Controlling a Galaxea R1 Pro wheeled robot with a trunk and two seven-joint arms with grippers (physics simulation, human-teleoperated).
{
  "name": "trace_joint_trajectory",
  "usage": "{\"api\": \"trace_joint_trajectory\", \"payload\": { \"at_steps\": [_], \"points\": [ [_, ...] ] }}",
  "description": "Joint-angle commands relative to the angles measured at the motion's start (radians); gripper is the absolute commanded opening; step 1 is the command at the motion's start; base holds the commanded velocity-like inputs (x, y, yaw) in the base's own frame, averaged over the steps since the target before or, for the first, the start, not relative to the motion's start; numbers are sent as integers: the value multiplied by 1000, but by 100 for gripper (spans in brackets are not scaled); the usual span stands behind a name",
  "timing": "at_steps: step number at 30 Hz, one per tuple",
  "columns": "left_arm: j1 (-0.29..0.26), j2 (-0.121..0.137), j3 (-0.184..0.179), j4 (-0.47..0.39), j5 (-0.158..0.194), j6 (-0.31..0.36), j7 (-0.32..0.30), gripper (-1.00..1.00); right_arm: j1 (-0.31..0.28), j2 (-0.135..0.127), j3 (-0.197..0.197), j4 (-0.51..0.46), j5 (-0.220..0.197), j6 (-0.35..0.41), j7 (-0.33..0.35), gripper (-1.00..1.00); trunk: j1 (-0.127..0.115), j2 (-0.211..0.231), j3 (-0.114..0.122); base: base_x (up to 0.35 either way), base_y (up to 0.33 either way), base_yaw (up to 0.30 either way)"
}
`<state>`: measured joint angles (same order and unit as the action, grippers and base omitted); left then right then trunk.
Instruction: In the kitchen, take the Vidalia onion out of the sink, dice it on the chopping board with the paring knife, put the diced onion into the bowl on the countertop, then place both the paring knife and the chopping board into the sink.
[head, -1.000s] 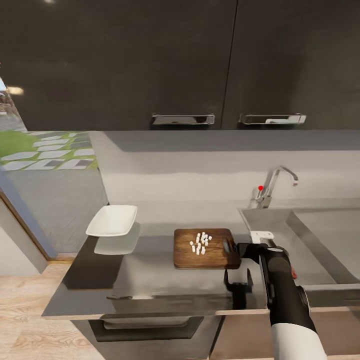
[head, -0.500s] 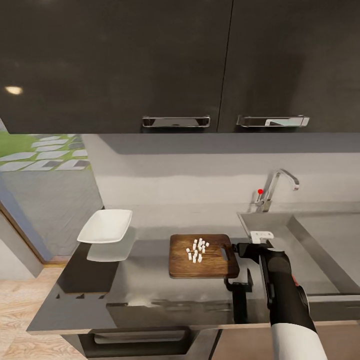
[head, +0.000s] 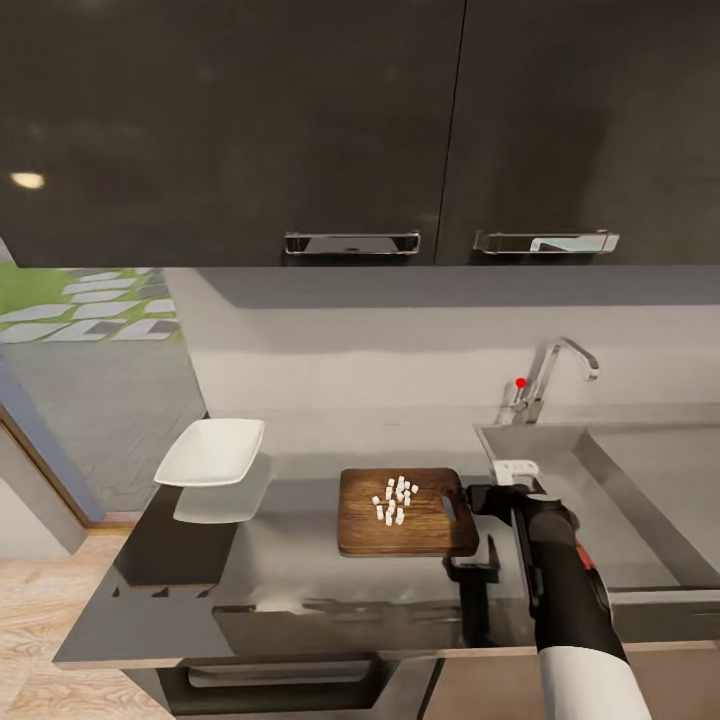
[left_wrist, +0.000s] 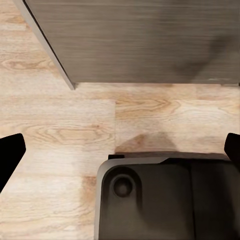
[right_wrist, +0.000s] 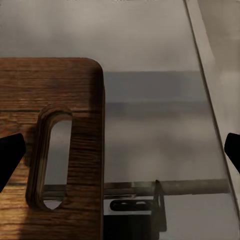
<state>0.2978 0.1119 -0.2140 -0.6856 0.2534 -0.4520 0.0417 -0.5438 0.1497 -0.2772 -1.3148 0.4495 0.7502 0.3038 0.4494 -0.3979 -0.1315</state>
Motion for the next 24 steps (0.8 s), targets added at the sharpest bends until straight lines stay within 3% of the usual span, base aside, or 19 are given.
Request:
{"api": "trace_joint_trajectory", "payload": {
  "at_steps": [1,24],
  "points": [
    [0,2,-7,-1,9,-2,4,100,-1,1,0,-1,11,3,10,100,1,-2,-3,0,0,0],
    [0,-1,-7,9,10,-1,5,100,-1,1,4,-1,11,2,11,100,1,-2,-38,5,-2,0]
  ]
}}
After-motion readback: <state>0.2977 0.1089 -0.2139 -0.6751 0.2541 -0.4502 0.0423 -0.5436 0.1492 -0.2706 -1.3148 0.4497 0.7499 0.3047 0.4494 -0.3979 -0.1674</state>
